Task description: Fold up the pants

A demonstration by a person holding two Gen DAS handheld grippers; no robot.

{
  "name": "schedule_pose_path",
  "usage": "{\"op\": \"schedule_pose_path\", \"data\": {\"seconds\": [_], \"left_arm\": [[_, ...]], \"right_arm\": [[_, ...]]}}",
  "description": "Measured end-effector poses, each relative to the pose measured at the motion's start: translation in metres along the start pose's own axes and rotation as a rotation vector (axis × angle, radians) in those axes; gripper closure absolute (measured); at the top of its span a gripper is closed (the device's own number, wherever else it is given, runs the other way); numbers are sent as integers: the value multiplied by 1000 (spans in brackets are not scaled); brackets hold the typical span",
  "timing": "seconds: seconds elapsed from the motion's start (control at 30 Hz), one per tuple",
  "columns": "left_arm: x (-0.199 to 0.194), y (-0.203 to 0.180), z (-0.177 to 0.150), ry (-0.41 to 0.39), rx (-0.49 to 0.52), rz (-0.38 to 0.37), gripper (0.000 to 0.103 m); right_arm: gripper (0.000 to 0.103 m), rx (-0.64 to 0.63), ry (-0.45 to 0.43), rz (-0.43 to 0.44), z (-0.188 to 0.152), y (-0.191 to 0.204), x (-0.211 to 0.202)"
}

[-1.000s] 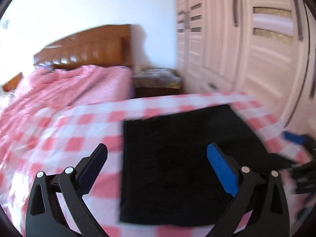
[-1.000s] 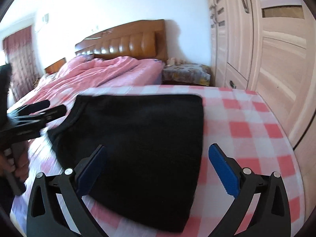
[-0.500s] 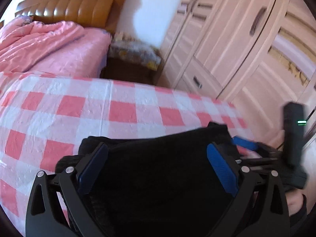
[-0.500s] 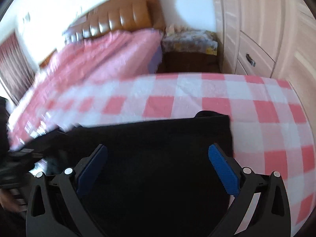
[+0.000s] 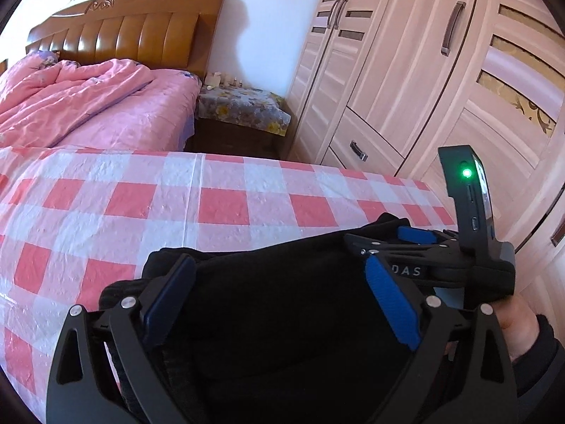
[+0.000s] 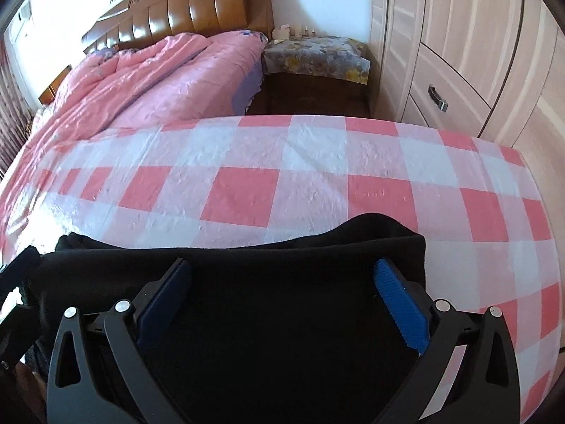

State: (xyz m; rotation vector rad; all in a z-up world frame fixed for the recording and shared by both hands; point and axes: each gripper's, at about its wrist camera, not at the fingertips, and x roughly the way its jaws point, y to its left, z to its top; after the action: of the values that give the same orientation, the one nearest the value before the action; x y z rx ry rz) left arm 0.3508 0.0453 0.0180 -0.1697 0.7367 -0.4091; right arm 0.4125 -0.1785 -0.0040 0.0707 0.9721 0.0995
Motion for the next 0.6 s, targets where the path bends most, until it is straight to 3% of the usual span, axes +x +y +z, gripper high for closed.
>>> {"op": "schedule_pose_path", "data": {"seconds": [0.07,0.17,0.23,0.3,0.4,0.47,0.6], "left_arm": [[-2,2,0,-7,-7,-8,6],[-28,2,2,-20,-29,-27,6],[-68,-3,-4,-107,-13,7,4],[-97,-9,-17,-171,18,22,2],[-99,-15,-46,-95,88,70,2],[-93,-17,-69,-65,146,171,2],[-95,-17,-101,-10,208,316,2]], "right_arm": [[5,36,-36,41,-2,-6,-15],[5,109,-74,2,-17,-15,-63],[4,87,-137,79,-41,-10,-107],[4,-5,-156,65,-74,7,-133],[4,-89,-113,12,-123,29,-142],[4,-128,-126,-30,-154,38,-146],[4,-101,-157,-57,-185,35,-163]]}}
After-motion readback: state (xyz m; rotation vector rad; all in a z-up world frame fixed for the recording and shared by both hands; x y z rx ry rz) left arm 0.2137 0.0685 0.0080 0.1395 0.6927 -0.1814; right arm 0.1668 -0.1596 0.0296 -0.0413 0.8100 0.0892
